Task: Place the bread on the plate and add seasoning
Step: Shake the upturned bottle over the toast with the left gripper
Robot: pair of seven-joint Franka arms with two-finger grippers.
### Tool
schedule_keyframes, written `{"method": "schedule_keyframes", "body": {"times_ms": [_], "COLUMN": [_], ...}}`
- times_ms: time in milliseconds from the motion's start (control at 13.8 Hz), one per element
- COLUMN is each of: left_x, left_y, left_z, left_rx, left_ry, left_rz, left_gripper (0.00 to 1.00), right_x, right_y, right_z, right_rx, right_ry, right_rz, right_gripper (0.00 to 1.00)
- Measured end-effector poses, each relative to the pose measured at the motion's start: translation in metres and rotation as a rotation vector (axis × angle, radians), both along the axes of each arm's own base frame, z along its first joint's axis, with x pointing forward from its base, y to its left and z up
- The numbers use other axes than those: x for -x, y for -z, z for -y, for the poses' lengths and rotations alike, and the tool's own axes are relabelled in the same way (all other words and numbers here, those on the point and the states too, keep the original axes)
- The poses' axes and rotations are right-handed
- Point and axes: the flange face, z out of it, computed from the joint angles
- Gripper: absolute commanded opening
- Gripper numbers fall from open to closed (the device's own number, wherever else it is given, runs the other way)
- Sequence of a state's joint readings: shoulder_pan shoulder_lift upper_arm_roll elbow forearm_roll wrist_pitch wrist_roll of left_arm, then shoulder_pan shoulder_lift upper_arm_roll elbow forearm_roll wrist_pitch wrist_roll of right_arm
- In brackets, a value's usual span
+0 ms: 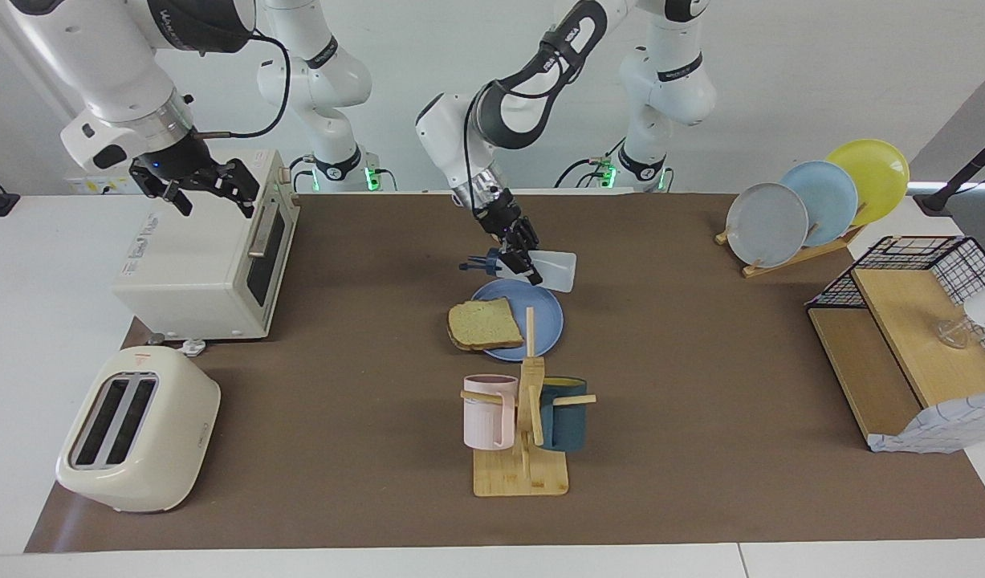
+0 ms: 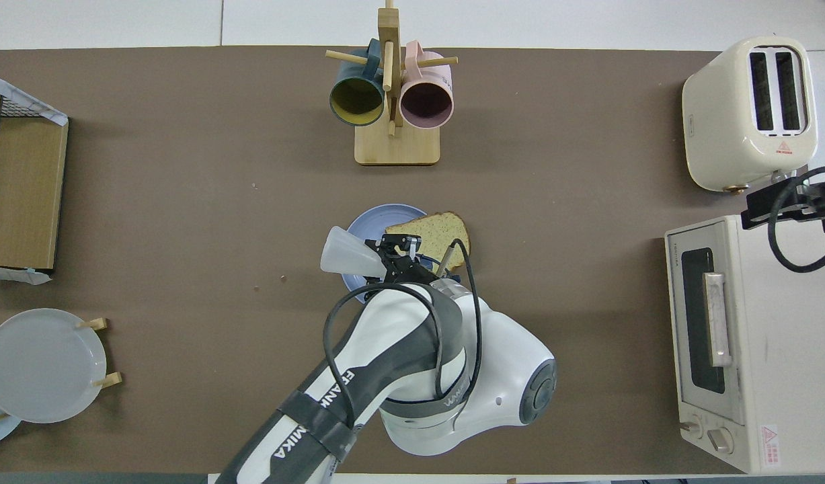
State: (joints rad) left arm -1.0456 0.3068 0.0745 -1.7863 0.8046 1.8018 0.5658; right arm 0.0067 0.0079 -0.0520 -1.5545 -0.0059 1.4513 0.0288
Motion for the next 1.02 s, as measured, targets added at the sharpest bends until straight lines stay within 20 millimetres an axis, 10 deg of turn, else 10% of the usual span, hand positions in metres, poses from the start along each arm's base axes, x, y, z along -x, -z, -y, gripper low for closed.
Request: {"method": "schedule_keyframes", "body": {"times_ms": [1017], "left_x": [-0.044], "left_y": [0.051], "left_z": [-0.036], "left_rx": [-0.44], "left_ry": [0.141], "left_rz": [0.257], "left_gripper": [0.0], "right_x": [-0.008], "right_y": [0.005], "right_z": [0.003], "right_rx": [0.003], "right_ry": [0.004], "right_rz": [0.061], "right_gripper": [1.0]}}
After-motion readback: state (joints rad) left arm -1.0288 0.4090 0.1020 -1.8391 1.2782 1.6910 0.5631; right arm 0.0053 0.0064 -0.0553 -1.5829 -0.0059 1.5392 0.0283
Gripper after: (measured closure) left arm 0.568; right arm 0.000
